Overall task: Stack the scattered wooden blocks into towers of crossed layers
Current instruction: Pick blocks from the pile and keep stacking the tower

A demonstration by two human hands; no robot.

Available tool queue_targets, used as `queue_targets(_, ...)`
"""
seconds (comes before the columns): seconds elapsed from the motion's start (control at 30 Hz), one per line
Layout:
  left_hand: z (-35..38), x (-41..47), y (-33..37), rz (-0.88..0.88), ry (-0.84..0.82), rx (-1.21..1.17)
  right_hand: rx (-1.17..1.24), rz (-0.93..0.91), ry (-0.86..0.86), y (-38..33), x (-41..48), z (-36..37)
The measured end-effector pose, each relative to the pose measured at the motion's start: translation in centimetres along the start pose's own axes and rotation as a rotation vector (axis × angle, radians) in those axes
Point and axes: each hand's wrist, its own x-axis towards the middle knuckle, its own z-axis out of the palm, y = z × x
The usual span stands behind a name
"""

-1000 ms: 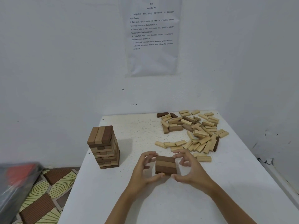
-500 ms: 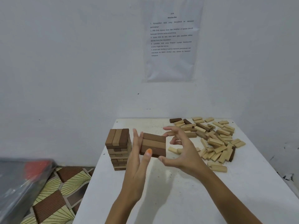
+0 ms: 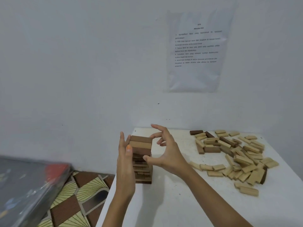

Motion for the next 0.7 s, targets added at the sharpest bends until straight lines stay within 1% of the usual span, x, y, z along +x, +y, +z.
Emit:
queue_targets(0.2,-0.6,1.3,-0.8,-0.058,0.035,0.002,-0.008,0.05,-0.026,0.9,1.5,1.5)
queue_targets(0.4,-0.7,1.9,-1.8,-0.111,0.016,0.03,-0.021,0.095,-0.013,1.6,1.9,2.1)
queue_targets(0.7,-0.6,2.2,-2.7,-0.124,0.002,0.036,-0.039,0.121,-0.014,1.8,1.8,2.1)
